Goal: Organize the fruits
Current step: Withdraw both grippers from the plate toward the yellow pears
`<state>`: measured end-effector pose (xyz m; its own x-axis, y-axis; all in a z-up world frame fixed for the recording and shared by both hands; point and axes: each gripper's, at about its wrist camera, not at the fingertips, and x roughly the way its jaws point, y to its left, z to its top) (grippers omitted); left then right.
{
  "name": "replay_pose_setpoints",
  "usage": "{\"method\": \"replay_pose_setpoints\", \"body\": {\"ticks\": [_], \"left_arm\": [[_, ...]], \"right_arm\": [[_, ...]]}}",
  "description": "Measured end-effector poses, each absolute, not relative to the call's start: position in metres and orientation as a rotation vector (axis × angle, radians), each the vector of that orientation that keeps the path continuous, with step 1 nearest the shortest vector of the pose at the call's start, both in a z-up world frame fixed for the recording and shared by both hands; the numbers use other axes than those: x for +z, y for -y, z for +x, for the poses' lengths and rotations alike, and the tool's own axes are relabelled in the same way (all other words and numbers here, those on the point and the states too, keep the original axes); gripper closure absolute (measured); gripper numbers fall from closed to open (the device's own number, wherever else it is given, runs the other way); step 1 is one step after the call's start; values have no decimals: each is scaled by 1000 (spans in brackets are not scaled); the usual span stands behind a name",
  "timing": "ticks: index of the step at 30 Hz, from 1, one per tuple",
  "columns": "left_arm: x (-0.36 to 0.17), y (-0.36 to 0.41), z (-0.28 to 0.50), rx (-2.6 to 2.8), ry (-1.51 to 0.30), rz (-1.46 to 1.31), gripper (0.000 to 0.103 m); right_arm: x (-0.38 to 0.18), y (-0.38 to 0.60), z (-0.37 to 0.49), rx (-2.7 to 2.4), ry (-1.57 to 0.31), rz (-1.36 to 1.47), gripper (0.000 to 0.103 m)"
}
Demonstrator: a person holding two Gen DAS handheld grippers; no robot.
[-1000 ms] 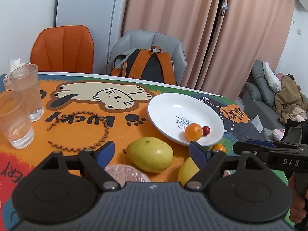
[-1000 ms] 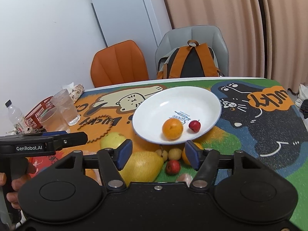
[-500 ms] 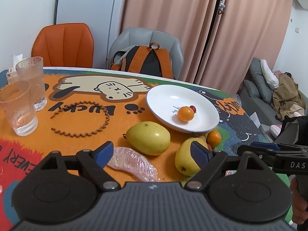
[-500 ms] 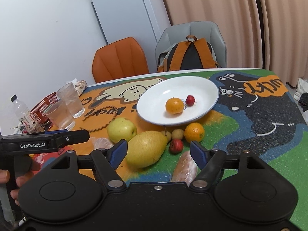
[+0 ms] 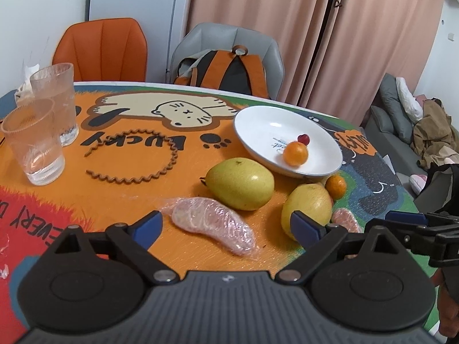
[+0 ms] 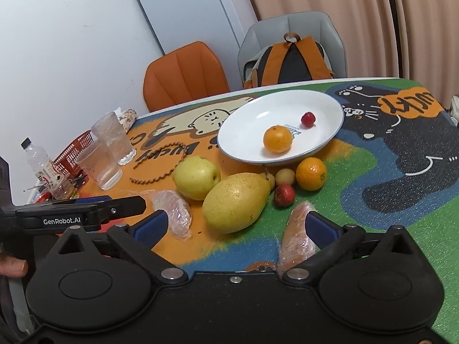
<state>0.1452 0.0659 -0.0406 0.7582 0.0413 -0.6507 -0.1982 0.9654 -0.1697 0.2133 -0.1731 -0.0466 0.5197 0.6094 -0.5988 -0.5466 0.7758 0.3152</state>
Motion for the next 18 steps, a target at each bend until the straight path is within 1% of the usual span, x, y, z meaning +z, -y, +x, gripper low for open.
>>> {"method": "replay_pose_setpoints", "body": {"ticks": [10, 13, 18], "left_arm": [[-47, -74, 152, 120, -735, -228, 8], [-50, -78, 155, 120, -747, -237, 8], [-52, -83, 160, 119, -751, -240, 8]], "right_arm": [[-56, 160, 215, 678, -816, 114, 0], [-59, 157, 215, 664, -817, 110, 2], [-64, 150, 221, 643, -836, 129, 16]]}}
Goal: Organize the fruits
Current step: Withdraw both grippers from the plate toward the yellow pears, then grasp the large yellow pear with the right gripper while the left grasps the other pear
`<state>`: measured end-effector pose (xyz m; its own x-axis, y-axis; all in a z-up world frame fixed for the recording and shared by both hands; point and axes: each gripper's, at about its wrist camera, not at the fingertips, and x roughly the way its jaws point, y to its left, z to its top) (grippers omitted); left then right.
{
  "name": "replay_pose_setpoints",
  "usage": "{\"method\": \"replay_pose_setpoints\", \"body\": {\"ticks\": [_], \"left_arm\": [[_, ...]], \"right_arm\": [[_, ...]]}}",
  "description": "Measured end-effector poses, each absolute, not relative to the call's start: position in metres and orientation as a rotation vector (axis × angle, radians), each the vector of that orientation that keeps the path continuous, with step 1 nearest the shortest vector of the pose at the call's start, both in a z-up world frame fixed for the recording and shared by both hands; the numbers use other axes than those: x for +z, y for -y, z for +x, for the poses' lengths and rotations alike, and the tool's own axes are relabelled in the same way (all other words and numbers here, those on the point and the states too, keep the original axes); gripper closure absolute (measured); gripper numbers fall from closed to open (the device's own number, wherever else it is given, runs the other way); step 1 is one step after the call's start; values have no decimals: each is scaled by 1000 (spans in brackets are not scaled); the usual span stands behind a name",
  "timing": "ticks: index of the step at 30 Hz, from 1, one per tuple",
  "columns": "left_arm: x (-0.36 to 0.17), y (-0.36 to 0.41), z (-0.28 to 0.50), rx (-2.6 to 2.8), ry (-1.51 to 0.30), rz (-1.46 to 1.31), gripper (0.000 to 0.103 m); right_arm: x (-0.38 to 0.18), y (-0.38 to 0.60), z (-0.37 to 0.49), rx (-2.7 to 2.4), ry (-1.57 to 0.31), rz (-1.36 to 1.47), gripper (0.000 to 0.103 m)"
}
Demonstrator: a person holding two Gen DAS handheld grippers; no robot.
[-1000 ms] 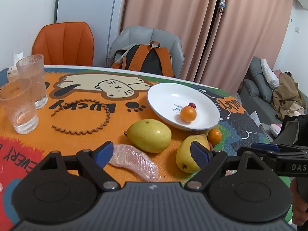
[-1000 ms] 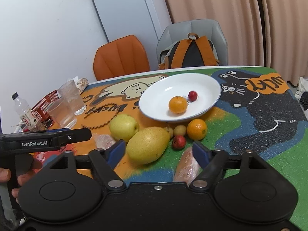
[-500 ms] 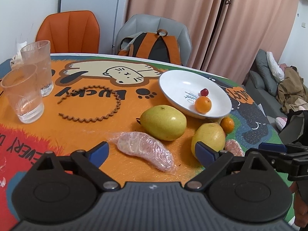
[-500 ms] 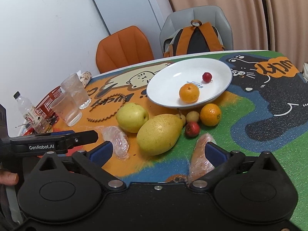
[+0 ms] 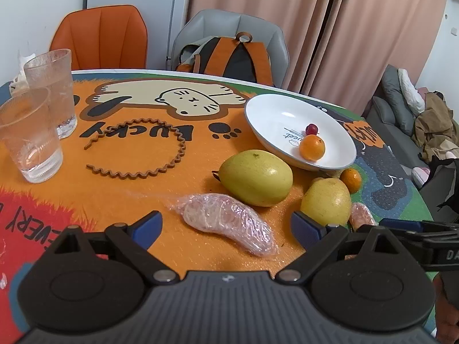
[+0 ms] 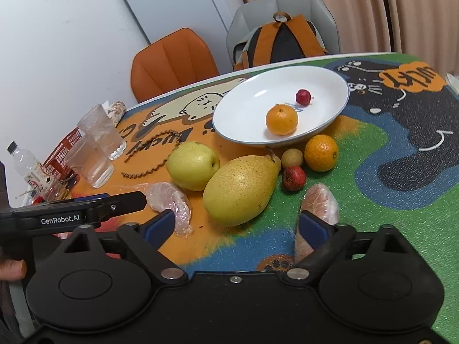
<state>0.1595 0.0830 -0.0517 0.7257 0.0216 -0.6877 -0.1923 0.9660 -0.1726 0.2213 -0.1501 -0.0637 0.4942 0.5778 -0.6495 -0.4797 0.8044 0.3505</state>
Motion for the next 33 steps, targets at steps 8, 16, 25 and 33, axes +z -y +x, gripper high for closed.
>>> {"method": "replay_pose_setpoints", "body": {"ticks": [8, 16, 25, 33], "left_arm": [[-53, -88, 168, 115, -751, -242, 8], [-56, -92, 185, 106, -742, -250, 8], [-61, -88, 202, 95, -750, -253, 8], [-62, -80, 212, 83, -749, -245, 8]], "right_arm": [[-71, 137, 231, 645, -853, 161, 21], [-82, 127, 249, 641, -886, 178, 28], [-94, 128, 262, 662, -897, 212, 41], [-85, 138, 260, 672, -854, 215, 41]]}}
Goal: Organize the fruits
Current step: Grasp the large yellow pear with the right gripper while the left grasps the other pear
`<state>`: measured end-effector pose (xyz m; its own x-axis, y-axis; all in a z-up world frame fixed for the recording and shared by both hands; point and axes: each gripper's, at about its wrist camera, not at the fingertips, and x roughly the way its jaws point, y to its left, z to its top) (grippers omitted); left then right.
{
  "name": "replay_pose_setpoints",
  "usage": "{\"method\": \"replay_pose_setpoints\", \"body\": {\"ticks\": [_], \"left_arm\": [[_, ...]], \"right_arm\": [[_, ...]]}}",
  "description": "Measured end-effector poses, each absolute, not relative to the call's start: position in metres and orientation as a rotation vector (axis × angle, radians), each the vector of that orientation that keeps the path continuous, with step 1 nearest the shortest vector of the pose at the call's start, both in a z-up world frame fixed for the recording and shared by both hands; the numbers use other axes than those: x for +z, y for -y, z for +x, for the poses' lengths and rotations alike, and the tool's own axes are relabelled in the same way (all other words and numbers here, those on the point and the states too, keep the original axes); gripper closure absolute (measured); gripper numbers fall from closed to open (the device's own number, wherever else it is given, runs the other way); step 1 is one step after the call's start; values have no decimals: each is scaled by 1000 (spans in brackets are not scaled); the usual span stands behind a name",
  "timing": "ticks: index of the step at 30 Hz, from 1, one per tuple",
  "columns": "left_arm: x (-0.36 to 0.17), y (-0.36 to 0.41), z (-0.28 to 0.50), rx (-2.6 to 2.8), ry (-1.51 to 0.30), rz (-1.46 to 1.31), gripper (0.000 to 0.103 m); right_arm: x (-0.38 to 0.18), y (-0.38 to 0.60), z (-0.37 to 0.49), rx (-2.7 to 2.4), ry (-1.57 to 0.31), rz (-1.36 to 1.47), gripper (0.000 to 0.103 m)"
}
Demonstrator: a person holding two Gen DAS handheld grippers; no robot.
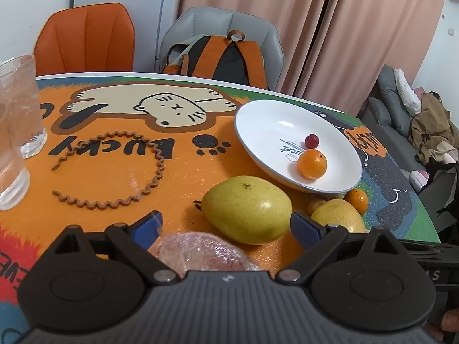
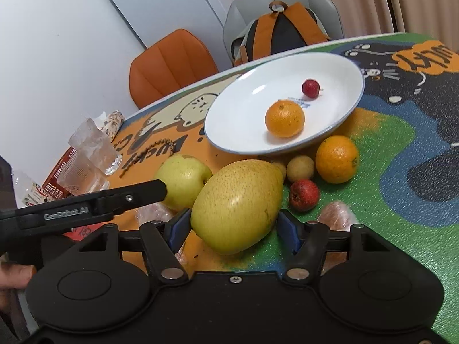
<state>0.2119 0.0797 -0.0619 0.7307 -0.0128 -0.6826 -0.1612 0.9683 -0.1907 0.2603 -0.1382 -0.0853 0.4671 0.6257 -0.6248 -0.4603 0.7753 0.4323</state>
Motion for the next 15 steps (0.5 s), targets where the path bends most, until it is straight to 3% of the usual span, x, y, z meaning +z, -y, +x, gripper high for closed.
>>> {"method": "replay_pose_setpoints", "body": {"ticks": [15], "left_arm": [[-67, -66, 228, 76, -745, -219, 8]], "right_arm": [[-73, 156, 254, 681, -798, 215, 42]]}}
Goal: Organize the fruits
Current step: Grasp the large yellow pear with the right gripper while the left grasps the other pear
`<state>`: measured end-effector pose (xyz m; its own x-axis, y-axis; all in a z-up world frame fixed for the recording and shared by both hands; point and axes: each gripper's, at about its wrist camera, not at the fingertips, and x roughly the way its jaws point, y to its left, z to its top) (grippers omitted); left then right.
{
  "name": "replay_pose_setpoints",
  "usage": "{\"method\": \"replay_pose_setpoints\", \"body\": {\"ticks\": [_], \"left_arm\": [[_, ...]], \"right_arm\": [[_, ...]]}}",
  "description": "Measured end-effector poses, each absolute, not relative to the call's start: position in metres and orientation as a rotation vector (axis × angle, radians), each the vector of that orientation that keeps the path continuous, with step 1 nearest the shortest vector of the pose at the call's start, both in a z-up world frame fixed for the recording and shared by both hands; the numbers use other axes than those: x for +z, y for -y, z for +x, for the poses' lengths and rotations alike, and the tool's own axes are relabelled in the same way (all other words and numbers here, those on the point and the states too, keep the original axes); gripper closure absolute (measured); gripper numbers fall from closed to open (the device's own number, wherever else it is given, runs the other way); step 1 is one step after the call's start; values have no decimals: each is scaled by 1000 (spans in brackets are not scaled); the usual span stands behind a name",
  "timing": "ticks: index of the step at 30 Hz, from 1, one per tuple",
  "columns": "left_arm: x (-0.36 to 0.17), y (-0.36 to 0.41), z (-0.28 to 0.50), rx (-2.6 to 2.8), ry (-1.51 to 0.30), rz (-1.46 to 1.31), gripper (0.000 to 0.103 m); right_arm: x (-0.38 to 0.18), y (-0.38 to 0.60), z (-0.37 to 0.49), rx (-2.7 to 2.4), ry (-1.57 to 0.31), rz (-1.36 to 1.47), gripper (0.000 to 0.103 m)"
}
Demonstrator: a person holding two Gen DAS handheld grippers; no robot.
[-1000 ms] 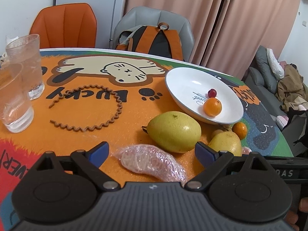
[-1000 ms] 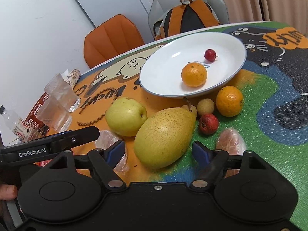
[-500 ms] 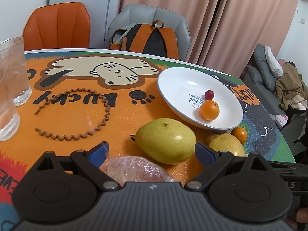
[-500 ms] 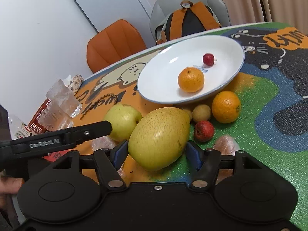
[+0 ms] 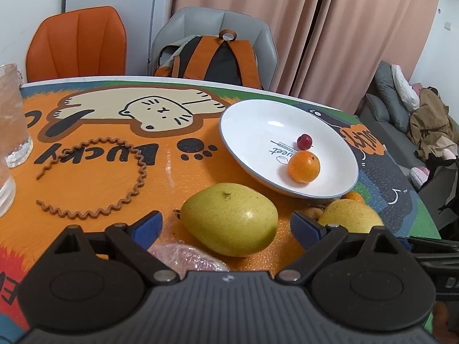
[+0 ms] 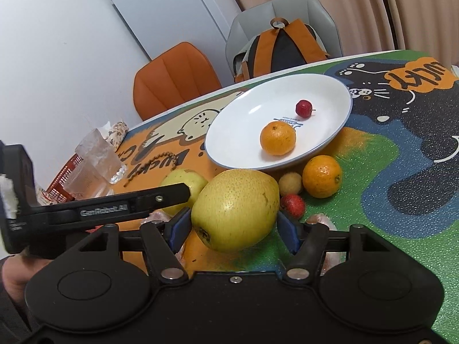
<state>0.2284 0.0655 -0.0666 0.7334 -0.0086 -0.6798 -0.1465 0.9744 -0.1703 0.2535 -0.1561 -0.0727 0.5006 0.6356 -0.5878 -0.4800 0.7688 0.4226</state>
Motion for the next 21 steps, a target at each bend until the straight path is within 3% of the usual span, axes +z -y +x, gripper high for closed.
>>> {"method": "replay_pose_setpoints", "body": {"ticks": [17, 20, 21], "left_arm": [[-82, -56, 243, 120, -755, -221, 9], [-85, -56, 245, 129, -754, -235, 14], [-85, -56, 244, 134, -748, -237, 21]], "right_arm": [[-62, 174, 248, 677, -764, 210, 42], [-58, 175, 247, 671, -754, 204, 43], [-57, 176, 247, 670, -750, 204, 43]]}}
